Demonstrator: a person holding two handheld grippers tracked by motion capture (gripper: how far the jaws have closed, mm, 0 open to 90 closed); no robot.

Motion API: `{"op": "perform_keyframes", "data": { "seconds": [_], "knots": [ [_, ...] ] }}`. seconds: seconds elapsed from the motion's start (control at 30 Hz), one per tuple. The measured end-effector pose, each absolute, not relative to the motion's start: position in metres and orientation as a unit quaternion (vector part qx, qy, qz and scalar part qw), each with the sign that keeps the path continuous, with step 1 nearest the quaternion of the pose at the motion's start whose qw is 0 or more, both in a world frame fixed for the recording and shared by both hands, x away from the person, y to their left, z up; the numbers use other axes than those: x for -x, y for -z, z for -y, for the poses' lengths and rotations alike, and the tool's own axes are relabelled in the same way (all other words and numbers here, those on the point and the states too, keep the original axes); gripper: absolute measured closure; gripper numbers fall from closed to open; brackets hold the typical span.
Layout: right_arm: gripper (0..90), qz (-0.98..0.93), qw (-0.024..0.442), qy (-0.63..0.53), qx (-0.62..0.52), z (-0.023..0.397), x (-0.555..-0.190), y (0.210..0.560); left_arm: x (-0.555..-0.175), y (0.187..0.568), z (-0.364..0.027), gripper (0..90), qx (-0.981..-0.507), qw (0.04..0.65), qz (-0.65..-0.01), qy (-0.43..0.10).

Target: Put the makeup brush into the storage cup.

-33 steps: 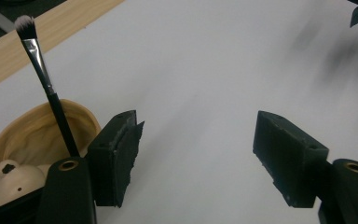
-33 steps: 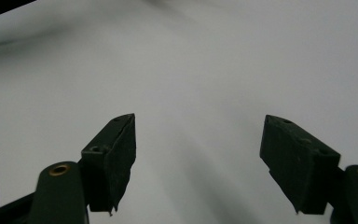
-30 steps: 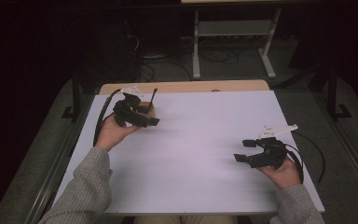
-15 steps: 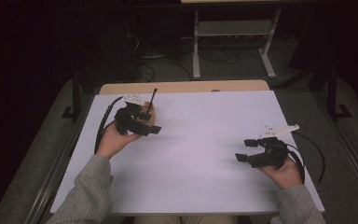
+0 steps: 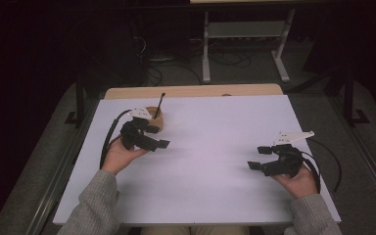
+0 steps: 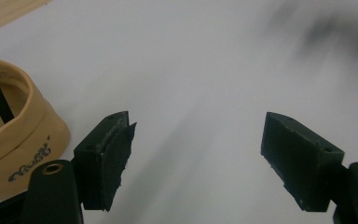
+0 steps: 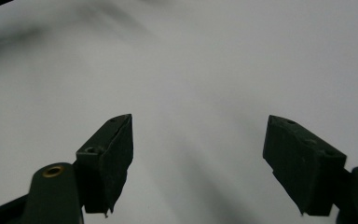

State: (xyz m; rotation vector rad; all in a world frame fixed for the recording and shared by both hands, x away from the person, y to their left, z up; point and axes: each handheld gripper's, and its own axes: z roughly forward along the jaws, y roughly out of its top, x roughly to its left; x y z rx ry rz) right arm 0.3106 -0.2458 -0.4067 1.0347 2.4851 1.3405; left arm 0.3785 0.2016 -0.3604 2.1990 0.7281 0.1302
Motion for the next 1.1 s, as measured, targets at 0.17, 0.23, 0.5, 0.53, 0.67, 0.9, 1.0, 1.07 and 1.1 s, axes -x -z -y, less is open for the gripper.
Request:
{"op": "perform_keyframes", "data": {
  "seconds": [0.17,0.23,0.5,0.53,0.67,0.9,1.0,1.07,1.1],
  "knots": [
    [22.9,-0.826,0.069,-0.443,-0.343,0.246,-0.310,0.407,-0.374,0.361,-0.202,23.9,-0.869,0.400,-0.285,-0.055],
    [22.9,-0.825,0.069,-0.443,-0.344,0.246,-0.310,0.408,-0.373,0.362,-0.202,23.8,-0.869,0.402,-0.283,-0.056],
    [22.9,-0.825,0.068,-0.443,-0.344,0.246,-0.310,0.408,-0.366,0.363,-0.203,23.8,-0.870,0.403,-0.280,-0.057],
    [22.9,-0.826,0.068,-0.442,-0.344,0.246,-0.310,0.408,-0.364,0.364,-0.202,23.6,-0.868,0.407,-0.280,-0.058],
    [22.9,-0.826,0.068,-0.442,-0.345,0.246,-0.310,0.407,-0.360,0.364,-0.202,23.6,-0.867,0.409,-0.277,-0.055],
    [22.8,-0.826,0.068,-0.441,-0.345,0.245,-0.310,0.408,-0.354,0.363,-0.202,23.2,-0.867,0.415,-0.271,-0.057],
    [22.8,-0.826,0.070,-0.442,-0.342,0.245,-0.310,0.408,-0.352,0.364,-0.203,23.2,-0.866,0.416,-0.271,-0.058],
    [22.8,-0.826,0.070,-0.442,-0.342,0.245,-0.310,0.408,-0.351,0.365,-0.204,23.2,-0.864,0.418,-0.274,-0.057],
    [22.9,-0.826,0.070,-0.442,-0.342,0.245,-0.310,0.408,-0.350,0.366,-0.204,23.3,-0.864,0.418,-0.274,-0.058]
  ]
}}
